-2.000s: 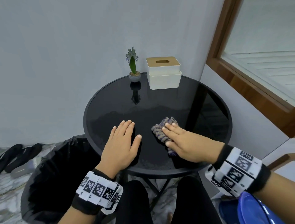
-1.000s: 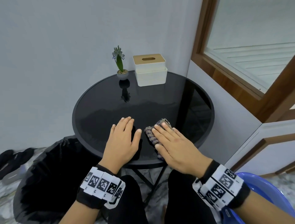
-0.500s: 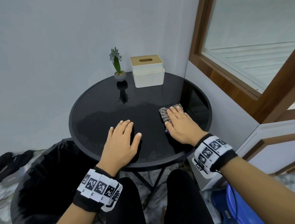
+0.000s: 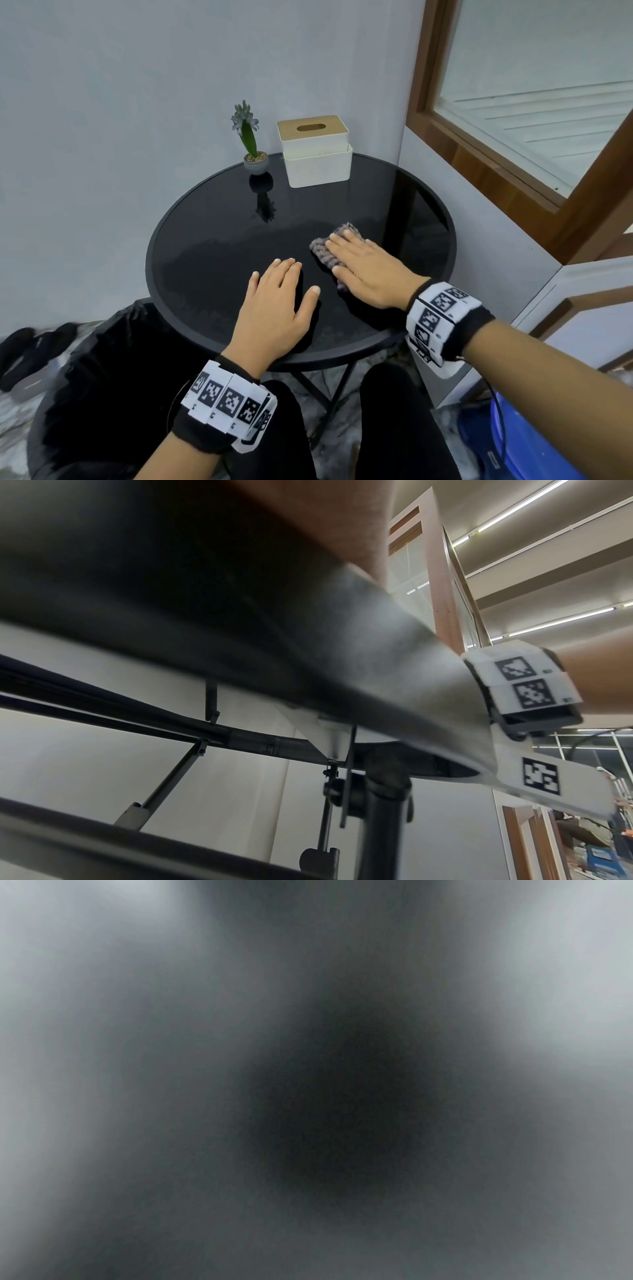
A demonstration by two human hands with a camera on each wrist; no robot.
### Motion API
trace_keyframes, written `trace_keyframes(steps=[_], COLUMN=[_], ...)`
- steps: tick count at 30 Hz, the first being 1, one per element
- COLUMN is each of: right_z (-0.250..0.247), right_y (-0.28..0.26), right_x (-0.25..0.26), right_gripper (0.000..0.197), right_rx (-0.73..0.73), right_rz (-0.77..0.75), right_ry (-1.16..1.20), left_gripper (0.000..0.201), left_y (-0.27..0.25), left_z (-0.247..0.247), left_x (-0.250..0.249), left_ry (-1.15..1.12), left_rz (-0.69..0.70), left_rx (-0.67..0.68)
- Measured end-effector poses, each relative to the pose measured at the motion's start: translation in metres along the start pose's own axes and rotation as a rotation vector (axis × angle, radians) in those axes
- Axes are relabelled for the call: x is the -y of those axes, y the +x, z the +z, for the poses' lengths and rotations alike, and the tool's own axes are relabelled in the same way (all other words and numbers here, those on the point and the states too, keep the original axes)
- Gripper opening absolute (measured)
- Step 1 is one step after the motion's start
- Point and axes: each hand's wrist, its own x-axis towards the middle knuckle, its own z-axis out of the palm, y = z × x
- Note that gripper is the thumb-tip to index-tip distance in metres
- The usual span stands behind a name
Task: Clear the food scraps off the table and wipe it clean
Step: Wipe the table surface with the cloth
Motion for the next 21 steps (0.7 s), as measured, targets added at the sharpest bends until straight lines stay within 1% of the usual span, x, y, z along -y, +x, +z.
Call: trace_keyframes(steps=[3, 5, 7, 9, 12, 14, 17, 21], right_z=[0.003, 0.003, -0.002, -0.007, -0.011, -0.010, -0.007, 0.001], right_y=[-0.026, -0.039, -0.044, -0.041, -0.023, -0.009, 0.005, -0.007], right_x=[-0.004, -0.013, -0.024, -0.035, -0.045, -0.042, -0.028, -0.007], right_gripper=[0.056, 0.057, 0.057, 0.057, 0.058, 0.059, 0.058, 0.057], right_rx=[-0.006, -0.022, -0.039, -0.050, -0.052, -0.058, -0.056, -0.005], right_rz=[-0.048, -0.031, 0.021, 0.104, 0.217, 0.244, 0.208, 0.065], right_ry=[0.034, 0.030, 0.025, 0.017, -0.012, -0.027, -0.039, -0.013], left_gripper=[0.077, 0.076, 0.077, 0.077, 0.078, 0.077, 0.076, 0.074], left_y=[-0.001, -0.002, -0.003, -0.004, -0.003, -0.003, -0.002, -0.003], left_z=[-0.001, 0.000, 0.001, 0.001, 0.002, 0.004, 0.005, 0.004], left_x=[-0.002, -0.004, -0.004, -0.005, -0.008, -0.010, -0.010, -0.007], left_ry=[-0.033, -0.049, -0.042, -0.042, -0.036, -0.010, 0.007, 0.006], left_rz=[-0.004, -0.004, -0.002, -0.003, 0.003, 0.009, 0.005, 0.010], left_rx=[-0.004, 0.000, 0.006, 0.008, 0.023, 0.031, 0.026, 0.021])
